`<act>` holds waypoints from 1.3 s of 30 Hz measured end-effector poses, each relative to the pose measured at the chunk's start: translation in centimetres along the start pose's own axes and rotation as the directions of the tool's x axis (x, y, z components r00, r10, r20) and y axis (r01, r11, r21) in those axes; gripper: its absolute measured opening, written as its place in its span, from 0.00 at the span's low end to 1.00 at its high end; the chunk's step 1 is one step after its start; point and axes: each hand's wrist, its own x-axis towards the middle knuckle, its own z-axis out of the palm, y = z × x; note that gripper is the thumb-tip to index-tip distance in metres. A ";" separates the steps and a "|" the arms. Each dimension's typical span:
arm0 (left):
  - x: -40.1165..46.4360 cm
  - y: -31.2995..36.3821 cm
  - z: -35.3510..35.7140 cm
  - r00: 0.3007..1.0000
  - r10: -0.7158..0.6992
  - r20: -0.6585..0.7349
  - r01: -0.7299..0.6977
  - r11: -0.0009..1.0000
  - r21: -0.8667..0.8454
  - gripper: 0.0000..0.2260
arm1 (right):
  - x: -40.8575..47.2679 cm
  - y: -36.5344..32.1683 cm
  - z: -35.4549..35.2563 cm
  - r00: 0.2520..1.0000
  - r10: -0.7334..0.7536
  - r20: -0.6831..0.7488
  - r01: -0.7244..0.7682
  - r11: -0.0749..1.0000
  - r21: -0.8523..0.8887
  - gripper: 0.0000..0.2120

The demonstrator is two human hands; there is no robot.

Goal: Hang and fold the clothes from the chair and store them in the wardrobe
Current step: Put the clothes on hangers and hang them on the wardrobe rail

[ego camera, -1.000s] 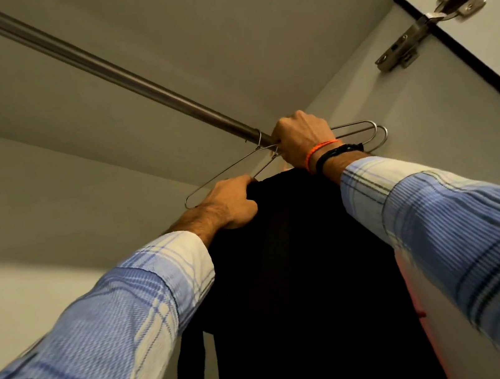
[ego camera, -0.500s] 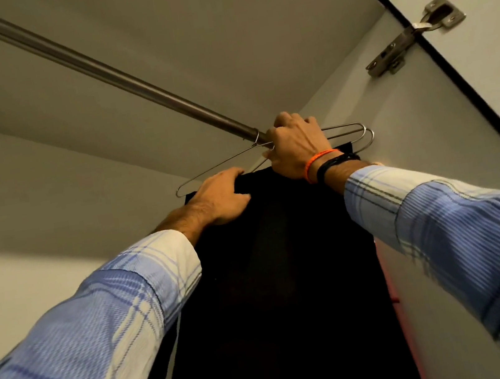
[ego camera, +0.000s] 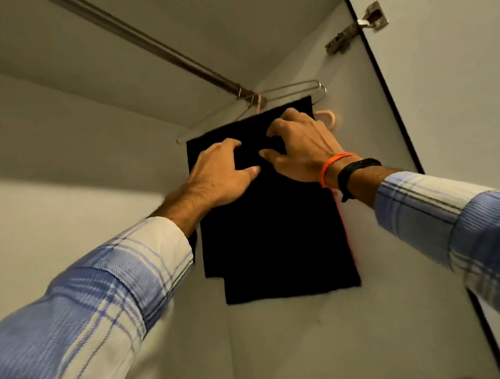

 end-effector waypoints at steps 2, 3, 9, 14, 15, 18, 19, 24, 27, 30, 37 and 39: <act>-3.0 0.8 0.0 0.999 0.008 0.042 -0.006 0.999 -0.048 0.29 | -3.6 -0.3 -1.4 1.000 0.010 0.014 -0.010 1.000 0.022 0.20; -4.8 1.2 0.3 0.998 0.012 0.056 -0.009 0.998 -0.064 0.29 | -5.7 -0.3 -2.2 1.000 0.021 0.023 -0.022 0.999 0.035 0.19; -16.1 6.6 3.5 0.981 0.014 0.192 0.017 0.987 -0.161 0.29 | -19.3 -0.4 -7.0 0.977 0.119 0.176 -0.131 0.990 0.055 0.18; -25.1 12.7 6.8 0.921 -0.002 0.390 0.100 0.968 -0.230 0.29 | -30.8 0.3 -13.0 0.920 0.249 0.302 -0.264 0.965 0.007 0.19; -27.2 14.2 7.5 0.901 0.011 0.434 0.109 0.962 -0.249 0.29 | -33.4 0.6 -14.6 0.905 0.275 0.326 -0.290 0.957 -0.003 0.18; -33.6 18.4 9.3 0.843 0.065 0.534 0.117 0.947 -0.299 0.28 | -40.9 1.5 -19.2 0.848 0.365 0.385 -0.378 0.925 -0.044 0.17; -35.7 20.0 9.8 0.822 0.078 0.565 0.129 0.940 -0.316 0.28 | -43.4 1.8 -20.8 0.822 0.397 0.408 -0.412 0.909 -0.055 0.17; -47.2 30.0 12.9 0.678 0.132 0.723 0.226 0.898 -0.376 0.27 | -57.5 3.9 -29.5 0.657 0.553 0.513 -0.562 0.812 -0.156 0.18; -53.8 36.3 14.6 0.588 0.150 0.795 0.287 0.880 -0.379 0.27 | -65.7 5.0 -35.0 0.526 0.624 0.578 -0.629 0.743 -0.228 0.18; -59.7 43.0 16.1 0.464 0.206 0.861 0.316 0.870 -0.378 0.27 | -73.2 6.2 -41.1 0.387 0.706 0.593 -0.703 0.642 -0.305 0.18; -69.6 56.2 20.0 0.239 0.361 0.902 0.309 0.852 -0.423 0.26 | -86.8 8.2 -52.9 0.078 0.847 0.526 -0.791 0.373 -0.484 0.15; -72.1 60.1 21.5 0.167 0.414 0.895 0.302 0.842 -0.446 0.26 | -90.3 9.0 -56.0 -0.012 0.881 0.472 -0.791 0.280 -0.543 0.16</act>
